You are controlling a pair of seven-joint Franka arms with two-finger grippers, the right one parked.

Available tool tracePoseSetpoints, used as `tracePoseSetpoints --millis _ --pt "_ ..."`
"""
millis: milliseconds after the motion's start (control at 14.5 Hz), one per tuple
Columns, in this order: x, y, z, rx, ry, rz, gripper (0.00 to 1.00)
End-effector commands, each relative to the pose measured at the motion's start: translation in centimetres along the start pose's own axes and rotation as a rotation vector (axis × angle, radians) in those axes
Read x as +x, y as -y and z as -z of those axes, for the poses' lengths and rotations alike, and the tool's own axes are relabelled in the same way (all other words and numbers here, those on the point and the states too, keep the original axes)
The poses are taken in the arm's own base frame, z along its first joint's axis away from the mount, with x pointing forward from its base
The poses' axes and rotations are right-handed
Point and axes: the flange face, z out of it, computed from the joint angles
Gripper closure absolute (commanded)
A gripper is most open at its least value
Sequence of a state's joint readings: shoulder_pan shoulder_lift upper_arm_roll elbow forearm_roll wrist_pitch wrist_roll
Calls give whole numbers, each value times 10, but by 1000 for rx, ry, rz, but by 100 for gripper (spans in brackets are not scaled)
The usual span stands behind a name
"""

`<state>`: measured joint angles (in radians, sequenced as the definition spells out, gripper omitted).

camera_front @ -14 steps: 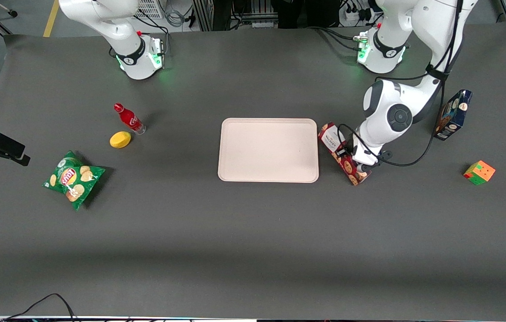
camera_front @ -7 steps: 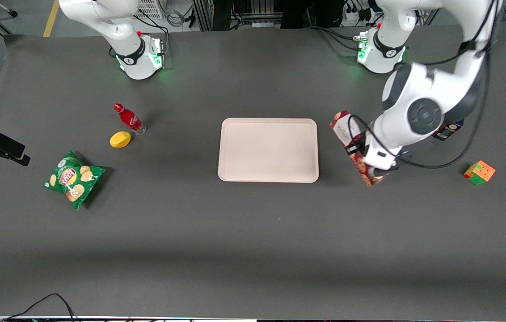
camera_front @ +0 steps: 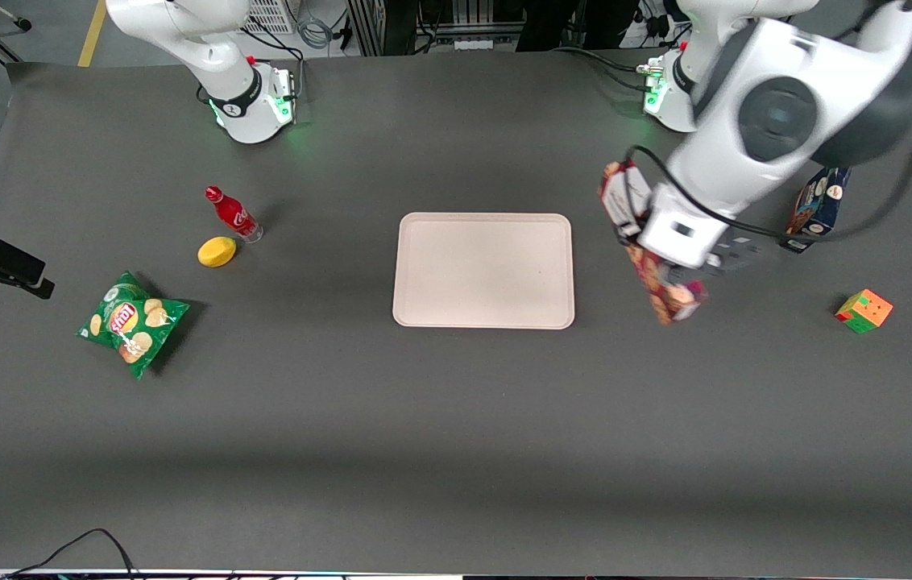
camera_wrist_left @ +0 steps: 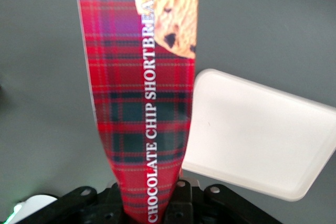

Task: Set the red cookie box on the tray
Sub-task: 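Lift the cookie box and carry it over the white tray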

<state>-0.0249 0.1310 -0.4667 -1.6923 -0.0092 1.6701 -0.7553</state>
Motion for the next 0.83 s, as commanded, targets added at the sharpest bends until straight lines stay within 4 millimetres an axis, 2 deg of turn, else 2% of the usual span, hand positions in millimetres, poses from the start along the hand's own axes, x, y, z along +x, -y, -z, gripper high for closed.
tracePoseSetpoints --millis 0,138,208,346,415,761 --pt "-67 -69 -2 41 -61 -197 100" --pt "-92 -98 -18 39 -71 -283 100" --pt "-91 -105 -33 35 -42 -297 100" --pt "-105 -119 -65 27 -31 -334 99" --pt "-109 -121 -89 15 -41 -332 99" --pt "-96 -127 -180 -32 -15 -196 100"
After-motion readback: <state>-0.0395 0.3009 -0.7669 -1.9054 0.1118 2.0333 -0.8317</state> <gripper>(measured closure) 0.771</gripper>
